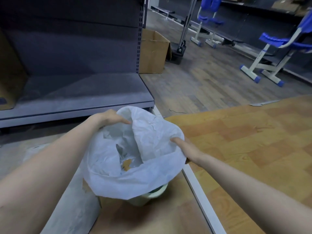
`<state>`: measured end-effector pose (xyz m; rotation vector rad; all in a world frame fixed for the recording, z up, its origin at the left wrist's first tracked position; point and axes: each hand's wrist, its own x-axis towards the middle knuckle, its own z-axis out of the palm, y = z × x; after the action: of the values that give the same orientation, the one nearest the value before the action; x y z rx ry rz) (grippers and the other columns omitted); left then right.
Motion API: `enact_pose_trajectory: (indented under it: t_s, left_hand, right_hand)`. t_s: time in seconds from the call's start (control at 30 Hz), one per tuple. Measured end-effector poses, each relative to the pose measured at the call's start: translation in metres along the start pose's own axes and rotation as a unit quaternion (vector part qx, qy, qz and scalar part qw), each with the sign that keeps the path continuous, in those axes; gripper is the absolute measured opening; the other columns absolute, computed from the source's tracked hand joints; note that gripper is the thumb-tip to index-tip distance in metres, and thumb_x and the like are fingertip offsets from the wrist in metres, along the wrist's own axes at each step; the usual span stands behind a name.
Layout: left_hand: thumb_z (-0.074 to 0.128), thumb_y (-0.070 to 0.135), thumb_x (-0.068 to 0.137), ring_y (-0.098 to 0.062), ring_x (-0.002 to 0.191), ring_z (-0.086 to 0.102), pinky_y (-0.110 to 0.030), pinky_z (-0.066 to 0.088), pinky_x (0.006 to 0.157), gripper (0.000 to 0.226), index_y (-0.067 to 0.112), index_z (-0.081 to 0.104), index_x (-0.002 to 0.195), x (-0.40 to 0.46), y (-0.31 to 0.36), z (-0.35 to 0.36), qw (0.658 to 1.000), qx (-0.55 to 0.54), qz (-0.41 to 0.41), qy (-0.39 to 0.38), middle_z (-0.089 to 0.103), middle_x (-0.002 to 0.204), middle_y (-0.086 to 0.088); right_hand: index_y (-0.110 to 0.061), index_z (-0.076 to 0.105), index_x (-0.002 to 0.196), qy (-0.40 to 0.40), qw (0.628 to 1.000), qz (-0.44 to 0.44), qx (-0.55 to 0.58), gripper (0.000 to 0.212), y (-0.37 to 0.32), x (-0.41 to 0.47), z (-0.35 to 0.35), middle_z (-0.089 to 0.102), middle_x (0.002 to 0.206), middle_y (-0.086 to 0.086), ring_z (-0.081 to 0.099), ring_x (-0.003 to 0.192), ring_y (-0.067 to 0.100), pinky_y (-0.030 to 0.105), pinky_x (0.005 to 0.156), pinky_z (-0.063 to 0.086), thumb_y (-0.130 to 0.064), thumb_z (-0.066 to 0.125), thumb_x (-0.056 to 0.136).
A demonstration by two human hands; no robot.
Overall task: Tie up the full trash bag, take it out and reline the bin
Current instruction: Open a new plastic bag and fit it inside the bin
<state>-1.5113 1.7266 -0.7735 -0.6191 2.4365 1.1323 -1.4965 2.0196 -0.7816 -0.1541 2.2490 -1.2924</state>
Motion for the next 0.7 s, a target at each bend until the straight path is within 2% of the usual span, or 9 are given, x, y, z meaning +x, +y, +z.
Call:
enact_pose_trajectory:
  t_s: [0.07, 0.13, 0.23, 0.3, 0.4, 0.5, 0.57, 0.6, 0.7]
  left_hand:
    - [0.075, 0.067, 0.052, -0.03, 0.096, 0.066, -0.043, 0.052, 0.091, 0.086, 0.018, 0.06, 0.121, 0.001, -0.004, -0.001, 0.998, -0.05, -0.003, -0.023, 0.064, 0.117, -0.005]
    - [0.07, 0.075, 0.051, -0.03, 0.098, 0.066, -0.044, 0.049, 0.097, 0.084, 0.018, 0.066, 0.113, -0.003, -0.011, 0.0, 0.993, -0.106, 0.023, -0.041, 0.068, 0.113, -0.005]
    - [0.058, 0.076, 0.058, -0.023, 0.093, 0.064, -0.034, 0.049, 0.085, 0.074, 0.015, 0.07, 0.098, -0.016, -0.025, 0.002, 0.985, -0.106, 0.132, 0.032, 0.07, 0.1, -0.002]
    - [0.051, 0.079, 0.055, -0.016, 0.09, 0.058, -0.029, 0.043, 0.079, 0.077, 0.018, 0.065, 0.101, -0.034, -0.032, -0.001, 0.966, -0.027, 0.229, 0.115, 0.064, 0.1, -0.003]
    - [0.044, 0.084, 0.064, -0.016, 0.106, 0.051, -0.028, 0.04, 0.089, 0.086, 0.02, 0.059, 0.119, -0.067, -0.037, -0.005, 0.884, 0.159, 0.393, 0.199, 0.052, 0.112, 0.001]
    - [0.038, 0.082, 0.073, -0.024, 0.092, 0.058, -0.033, 0.047, 0.079, 0.081, 0.013, 0.068, 0.104, -0.113, -0.033, 0.017, 0.794, 0.245, 0.534, 0.155, 0.059, 0.103, -0.005]
    - [0.041, 0.08, 0.072, -0.019, 0.077, 0.058, -0.027, 0.046, 0.067, 0.074, 0.013, 0.068, 0.088, -0.137, -0.036, 0.046, 0.758, 0.293, 0.571, 0.114, 0.062, 0.089, -0.003]
    - [0.047, 0.073, 0.075, -0.017, 0.071, 0.054, -0.025, 0.044, 0.06, 0.063, 0.013, 0.066, 0.081, -0.148, -0.041, 0.06, 0.736, 0.314, 0.589, 0.111, 0.062, 0.083, -0.001]
    - [0.054, 0.022, 0.086, -0.018, 0.059, 0.047, -0.026, 0.037, 0.048, 0.012, 0.014, 0.057, 0.077, -0.159, -0.06, 0.084, 0.64, 0.37, 0.648, 0.184, 0.059, 0.07, 0.0]
  right_hand:
    - [-0.024, 0.055, 0.11, 0.04, 0.997, -0.054, 0.037, 0.034, 0.011, -0.011, 0.006, 0.067, 0.076, -0.017, 0.064, 0.068, -0.001, 0.015, 0.055, 0.046, -0.049, 0.044, 0.09]
    - [-0.027, 0.053, 0.109, 0.11, 0.988, -0.106, -0.026, 0.041, 0.024, -0.023, 0.008, 0.066, 0.087, -0.017, 0.063, 0.082, 0.003, 0.025, 0.069, 0.05, -0.058, 0.034, 0.091]
    - [-0.039, 0.041, 0.096, 0.124, 0.963, -0.144, -0.194, 0.039, 0.049, -0.038, 0.004, 0.056, 0.066, -0.015, 0.052, 0.057, 0.003, 0.036, 0.058, 0.047, -0.071, 0.025, 0.079]
    - [-0.04, 0.034, 0.118, 0.096, 0.937, -0.131, -0.309, 0.062, 0.064, -0.047, -0.002, 0.048, 0.098, -0.021, 0.05, 0.069, -0.003, 0.03, 0.062, 0.045, -0.079, 0.028, 0.069]
    - [-0.029, 0.011, 0.144, 0.157, 0.875, -0.245, -0.387, 0.099, 0.068, -0.051, -0.013, 0.02, 0.142, -0.006, 0.035, 0.125, 0.014, 0.034, 0.099, 0.038, -0.078, 0.045, 0.065]
    - [-0.024, 0.022, 0.143, 0.142, 0.768, -0.416, -0.465, 0.083, 0.044, -0.052, -0.013, 0.024, 0.147, 0.008, 0.025, 0.137, 0.025, 0.049, 0.109, 0.022, -0.072, 0.042, 0.078]
    - [-0.022, 0.043, 0.126, 0.117, 0.71, -0.497, -0.485, 0.047, 0.031, -0.053, -0.004, 0.052, 0.128, 0.009, 0.052, 0.118, 0.023, 0.046, 0.105, 0.036, -0.046, 0.048, 0.086]
    - [-0.02, 0.05, 0.11, 0.121, 0.674, -0.544, -0.485, 0.028, 0.026, -0.056, 0.002, 0.063, 0.107, 0.007, 0.062, 0.096, 0.023, 0.04, 0.092, 0.046, -0.028, 0.05, 0.084]
    - [-0.014, 0.049, 0.077, 0.151, 0.594, -0.632, -0.475, 0.018, 0.023, -0.069, 0.017, 0.056, 0.064, 0.003, 0.052, 0.054, 0.023, 0.028, 0.046, 0.038, 0.004, 0.046, 0.078]
